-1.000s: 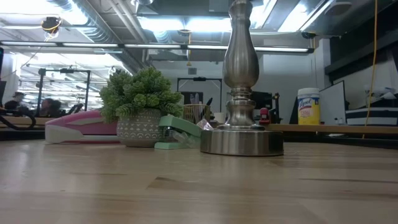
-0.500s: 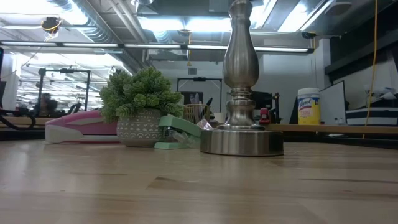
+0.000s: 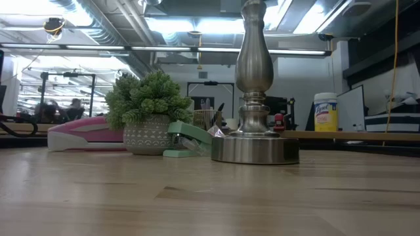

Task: Screw lightbulb
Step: Insert the lightbulb into the lamp

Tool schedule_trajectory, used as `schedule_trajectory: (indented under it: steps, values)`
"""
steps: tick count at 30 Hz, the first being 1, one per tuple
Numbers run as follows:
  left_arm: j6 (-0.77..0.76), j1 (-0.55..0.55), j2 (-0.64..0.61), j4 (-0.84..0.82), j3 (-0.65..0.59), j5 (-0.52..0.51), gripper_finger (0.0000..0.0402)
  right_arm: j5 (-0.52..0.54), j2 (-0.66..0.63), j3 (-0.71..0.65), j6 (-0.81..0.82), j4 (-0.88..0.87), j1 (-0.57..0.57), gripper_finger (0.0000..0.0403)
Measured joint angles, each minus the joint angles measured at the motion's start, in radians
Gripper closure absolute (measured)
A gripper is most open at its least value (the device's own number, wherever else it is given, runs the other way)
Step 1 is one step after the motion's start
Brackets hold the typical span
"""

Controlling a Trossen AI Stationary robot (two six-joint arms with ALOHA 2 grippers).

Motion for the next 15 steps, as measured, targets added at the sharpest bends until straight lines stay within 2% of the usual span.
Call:
schedule_trajectory:
  steps: [15]
  values:
    - [0.017,-0.012,0.000,0.000,0.000,-0.122,0.0400,-0.144,-0.005,0.001,0.022,-0.025,0.001,0.0386]
